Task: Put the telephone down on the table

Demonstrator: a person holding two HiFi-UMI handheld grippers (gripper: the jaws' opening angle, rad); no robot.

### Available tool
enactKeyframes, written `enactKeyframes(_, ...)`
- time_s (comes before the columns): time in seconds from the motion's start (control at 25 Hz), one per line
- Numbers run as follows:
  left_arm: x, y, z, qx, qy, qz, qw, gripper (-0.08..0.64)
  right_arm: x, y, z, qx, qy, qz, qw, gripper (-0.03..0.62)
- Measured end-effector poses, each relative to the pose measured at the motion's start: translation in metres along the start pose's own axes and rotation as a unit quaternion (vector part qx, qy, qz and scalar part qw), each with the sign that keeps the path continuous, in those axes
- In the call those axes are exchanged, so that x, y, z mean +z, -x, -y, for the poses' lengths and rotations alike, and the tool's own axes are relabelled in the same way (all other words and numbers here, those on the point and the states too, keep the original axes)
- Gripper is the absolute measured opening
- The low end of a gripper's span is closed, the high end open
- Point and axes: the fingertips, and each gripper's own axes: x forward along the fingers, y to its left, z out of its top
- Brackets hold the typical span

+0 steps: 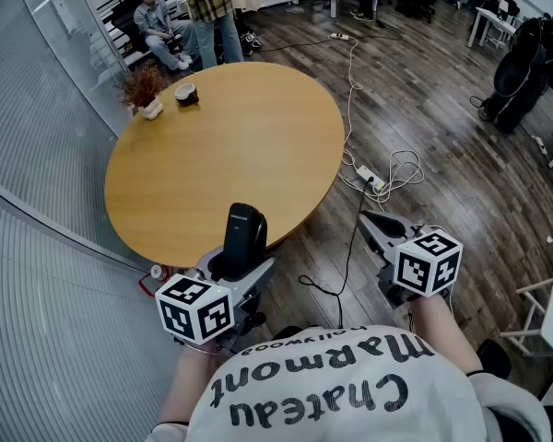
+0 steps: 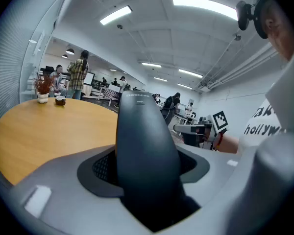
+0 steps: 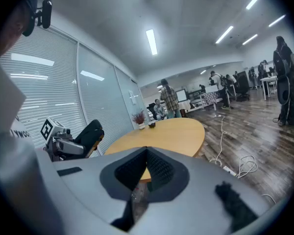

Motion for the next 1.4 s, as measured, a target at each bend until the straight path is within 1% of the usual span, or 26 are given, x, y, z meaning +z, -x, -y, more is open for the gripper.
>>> enactKeyframes(0.32,0.002,0.002,0.001,-0.007,-0.005,0.002,1.0000,0.308,0.001,0.004,-0.006,-0.003,0.005,0.000,1.000,0.015)
enactKeyframes(0.48,0.006,-0.001,0.000,-0.002,-0.004,0.009,0.9999,0.308,0.004,0.008,-0.003,-0.005,-0.003,0.013,1.000,0.015)
enactKeyframes(0.64,0.016,-0.002,-0.008,0.018,0.000,0.031,0.9994,0.308,0.006,0.004,-0.002,0.013,-0.028,0.032,0.999,0.015)
enactKeyframes(0.8,0.024,0.003,-0.021,0.038,0.023,0.050,0.9977,0.308,-0.001,-0.014,-0.009,0.023,-0.013,0.003,1.000,0.015)
enactKeyframes(0.88,0.029,0.007,-0.032,0.043,0.036,0.059,0.9967,0.308,0.000,-0.028,-0.015,0.030,-0.003,-0.010,0.999,0.015)
enactKeyframes(1.0,0.036,0.010,-0.057,0.045,0.046,0.062,0.9960,0.308,0.007,-0.053,-0.020,0.031,-0.001,-0.013,0.999,0.015)
enactKeyframes(1.24,0.036,0.010,-0.117,0.040,0.057,0.054,0.9961,0.307,0.022,-0.107,-0.008,0.007,-0.008,0.000,1.000,0.015)
enactKeyframes(1.4,0.054,0.016,-0.168,0.039,0.054,0.047,0.9967,0.307,0.034,-0.163,-0.028,0.022,-0.005,-0.003,1.000,0.015)
